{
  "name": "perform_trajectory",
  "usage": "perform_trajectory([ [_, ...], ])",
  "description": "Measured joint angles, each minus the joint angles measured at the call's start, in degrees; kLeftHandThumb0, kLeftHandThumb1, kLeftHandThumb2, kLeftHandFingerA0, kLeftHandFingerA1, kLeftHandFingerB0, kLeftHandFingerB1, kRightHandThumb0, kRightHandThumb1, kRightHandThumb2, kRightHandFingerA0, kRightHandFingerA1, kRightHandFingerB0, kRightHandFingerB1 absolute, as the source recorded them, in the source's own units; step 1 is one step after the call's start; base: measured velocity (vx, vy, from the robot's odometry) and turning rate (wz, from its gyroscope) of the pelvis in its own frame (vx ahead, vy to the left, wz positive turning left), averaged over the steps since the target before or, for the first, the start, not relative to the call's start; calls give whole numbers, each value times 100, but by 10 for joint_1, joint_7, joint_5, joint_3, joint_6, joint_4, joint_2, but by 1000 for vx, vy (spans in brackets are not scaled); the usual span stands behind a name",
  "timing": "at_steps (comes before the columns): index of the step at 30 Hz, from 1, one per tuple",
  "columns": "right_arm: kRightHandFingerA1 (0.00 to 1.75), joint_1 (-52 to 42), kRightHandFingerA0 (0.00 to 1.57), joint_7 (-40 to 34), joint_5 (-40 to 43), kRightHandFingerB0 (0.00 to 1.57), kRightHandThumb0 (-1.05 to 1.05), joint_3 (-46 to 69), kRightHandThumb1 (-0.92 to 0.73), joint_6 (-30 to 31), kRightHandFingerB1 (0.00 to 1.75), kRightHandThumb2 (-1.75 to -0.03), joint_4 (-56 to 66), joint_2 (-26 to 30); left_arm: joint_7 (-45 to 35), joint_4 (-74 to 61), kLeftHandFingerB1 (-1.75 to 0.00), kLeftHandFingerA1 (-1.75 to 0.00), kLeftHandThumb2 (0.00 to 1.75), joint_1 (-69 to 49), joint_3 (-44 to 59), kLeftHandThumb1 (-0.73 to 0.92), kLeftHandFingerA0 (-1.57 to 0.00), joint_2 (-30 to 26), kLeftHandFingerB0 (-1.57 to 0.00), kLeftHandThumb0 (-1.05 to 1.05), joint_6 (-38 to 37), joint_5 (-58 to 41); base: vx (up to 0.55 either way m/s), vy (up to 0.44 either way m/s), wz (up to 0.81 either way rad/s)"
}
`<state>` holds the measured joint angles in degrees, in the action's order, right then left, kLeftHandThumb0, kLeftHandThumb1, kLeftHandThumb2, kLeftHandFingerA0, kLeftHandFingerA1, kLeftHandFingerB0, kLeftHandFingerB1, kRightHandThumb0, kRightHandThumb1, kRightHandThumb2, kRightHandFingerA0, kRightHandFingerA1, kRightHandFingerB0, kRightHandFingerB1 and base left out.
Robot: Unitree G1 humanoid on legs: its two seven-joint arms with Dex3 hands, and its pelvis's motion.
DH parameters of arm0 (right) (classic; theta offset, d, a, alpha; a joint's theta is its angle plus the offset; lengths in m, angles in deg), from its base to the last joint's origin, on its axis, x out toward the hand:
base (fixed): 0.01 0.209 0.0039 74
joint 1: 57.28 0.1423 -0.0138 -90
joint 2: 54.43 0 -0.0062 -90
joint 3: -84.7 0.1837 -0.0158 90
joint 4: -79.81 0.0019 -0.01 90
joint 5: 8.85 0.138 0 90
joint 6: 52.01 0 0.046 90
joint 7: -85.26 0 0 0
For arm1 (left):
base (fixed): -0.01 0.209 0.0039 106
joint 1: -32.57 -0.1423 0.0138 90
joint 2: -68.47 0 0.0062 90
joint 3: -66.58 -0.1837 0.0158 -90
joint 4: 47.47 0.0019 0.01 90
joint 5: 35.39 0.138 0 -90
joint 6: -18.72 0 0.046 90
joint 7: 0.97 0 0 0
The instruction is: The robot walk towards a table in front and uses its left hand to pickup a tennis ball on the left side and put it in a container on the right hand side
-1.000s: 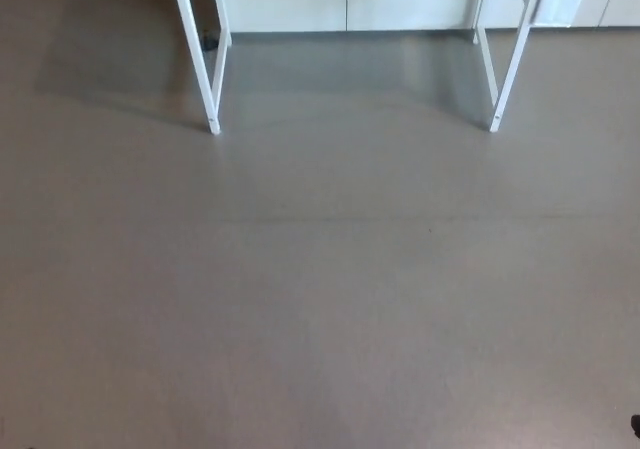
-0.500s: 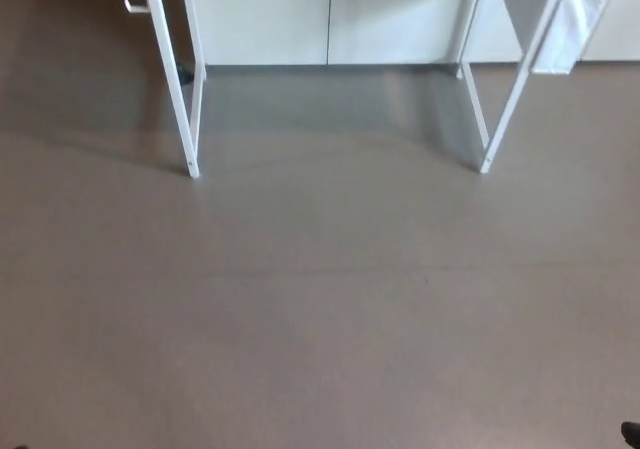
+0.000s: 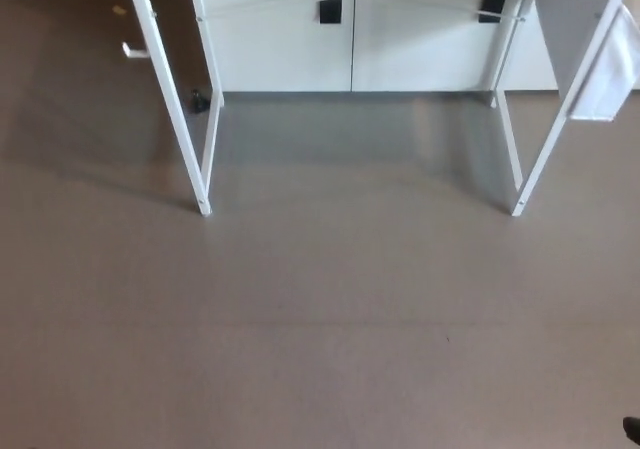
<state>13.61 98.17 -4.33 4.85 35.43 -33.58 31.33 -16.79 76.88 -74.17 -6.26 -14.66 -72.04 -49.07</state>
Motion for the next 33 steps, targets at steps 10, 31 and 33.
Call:
perform_trajectory([
  [10,41,-53,46,3,-2,34,-16,-4,-55,-21,36,-56,-6,-2,-7,5,-50,-61,99,-28,-11,41,-18,-8,-6,-9,-21,2,354,214,-21],
  [31,40,-88,46,2,-11,33,-16,-5,-55,-46,35,-56,29,7,-13,22,-51,-61,98,-36,-30,41,-19,-9,-8,-10,-42,6,271,-60,6],
  [33,41,-85,46,1,-12,34,-15,-5,-55,-44,36,-56,24,7,-12,26,-52,-61,98,-32,-30,41,-20,-9,-9,-10,-43,7,275,156,-18],
])
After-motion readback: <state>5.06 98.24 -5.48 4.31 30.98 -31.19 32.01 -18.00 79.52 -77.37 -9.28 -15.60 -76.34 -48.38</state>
